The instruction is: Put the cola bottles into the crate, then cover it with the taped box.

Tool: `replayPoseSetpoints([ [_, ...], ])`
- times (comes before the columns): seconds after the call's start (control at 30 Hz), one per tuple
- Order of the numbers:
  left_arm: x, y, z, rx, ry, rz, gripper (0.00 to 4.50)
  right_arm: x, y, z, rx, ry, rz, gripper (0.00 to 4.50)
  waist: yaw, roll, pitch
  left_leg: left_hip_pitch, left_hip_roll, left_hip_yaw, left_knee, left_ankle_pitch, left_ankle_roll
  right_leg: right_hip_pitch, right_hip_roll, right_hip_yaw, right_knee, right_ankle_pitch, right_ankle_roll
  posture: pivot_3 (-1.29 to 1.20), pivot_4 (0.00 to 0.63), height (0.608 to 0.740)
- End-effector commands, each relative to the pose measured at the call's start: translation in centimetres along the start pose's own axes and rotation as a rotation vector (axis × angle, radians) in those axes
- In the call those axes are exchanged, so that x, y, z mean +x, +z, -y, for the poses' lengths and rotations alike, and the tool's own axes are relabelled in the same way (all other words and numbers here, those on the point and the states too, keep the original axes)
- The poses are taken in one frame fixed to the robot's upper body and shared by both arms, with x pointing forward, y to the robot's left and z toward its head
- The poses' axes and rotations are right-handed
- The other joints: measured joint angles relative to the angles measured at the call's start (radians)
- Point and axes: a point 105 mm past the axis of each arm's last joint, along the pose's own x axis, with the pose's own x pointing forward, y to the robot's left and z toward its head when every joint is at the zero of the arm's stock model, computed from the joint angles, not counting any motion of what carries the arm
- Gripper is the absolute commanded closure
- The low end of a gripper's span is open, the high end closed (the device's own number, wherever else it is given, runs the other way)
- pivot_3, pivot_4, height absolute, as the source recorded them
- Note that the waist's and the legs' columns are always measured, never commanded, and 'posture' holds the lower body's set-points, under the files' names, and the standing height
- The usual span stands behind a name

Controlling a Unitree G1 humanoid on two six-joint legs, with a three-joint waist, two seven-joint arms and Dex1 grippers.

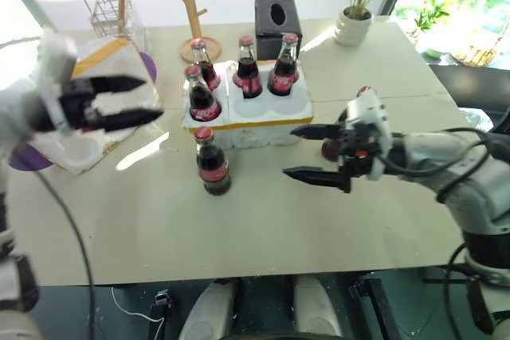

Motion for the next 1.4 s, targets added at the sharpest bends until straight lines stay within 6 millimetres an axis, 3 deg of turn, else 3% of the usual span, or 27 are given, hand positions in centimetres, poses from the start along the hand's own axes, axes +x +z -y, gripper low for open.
replayPoseSetpoints([
  [0.03,-0.9,-2.0,2.0,0.103,-0.036,-0.153,0.06,1.8,-0.4,0.0,-0.034,0.028,0.02,0.0,0.005,0.0,0.0,0.001,0.0,0.0,0.0,0.0,0.0,0.001,0.0,0.001,0.0,0.0,-0.001,0.0,0.15,0.74],
  [0.33,-1.0,-1.1,3.7,0.092,-0.022,-0.095,0.06,7.1,-1.2,0.5,0.017,0.096,0.062,0.0,0.017,-0.003,0.0,0.001,0.001,0.0,-0.001,0.0,0.0,0.001,0.002,0.001,-0.001,0.003,-0.004,0.0,0.15,0.74],
  [0.8,-0.8,-0.4,3.7,0.079,-0.017,-0.077,0.06,11.2,-1.6,-0.2,0.054,0.147,0.078,0.0,-0.003,-0.003,0.0,0.001,0.003,0.0,-0.003,0.001,-0.002,-0.001,0.004,0.002,0.0,0.003,-0.004,0.0,0.15,0.74],
  [1.07,-0.3,-0.6,3.4,0.086,-0.018,-0.081,0.06,14.9,-1.2,-0.2,0.065,0.128,0.081,0.0,-0.005,-0.003,0.0,0.001,0.003,0.0,-0.003,0.001,-0.003,-0.002,0.004,0.002,0.0,0.003,-0.004,0.0,0.15,0.74],
  [1.23,0.1,-0.2,3.4,0.09,-0.014,-0.052,0.0,14.3,-0.4,0.0,0.069,0.128,0.107,1.65,-0.001,-0.003,0.0,0.001,0.002,0.0,-0.003,0.001,-0.003,-0.002,0.004,0.002,0.0,0.003,-0.005,0.0,0.15,0.74],
  [1.4,0.6,0.5,3.4,0.078,-0.018,0.001,0.0,10.9,3.1,-0.2,0.059,0.155,0.183,1.67,-0.002,-0.002,0.0,0.001,0.002,0.0,-0.003,0.001,-0.003,-0.002,0.004,0.002,0.0,0.003,-0.005,0.0,0.15,0.74],
])
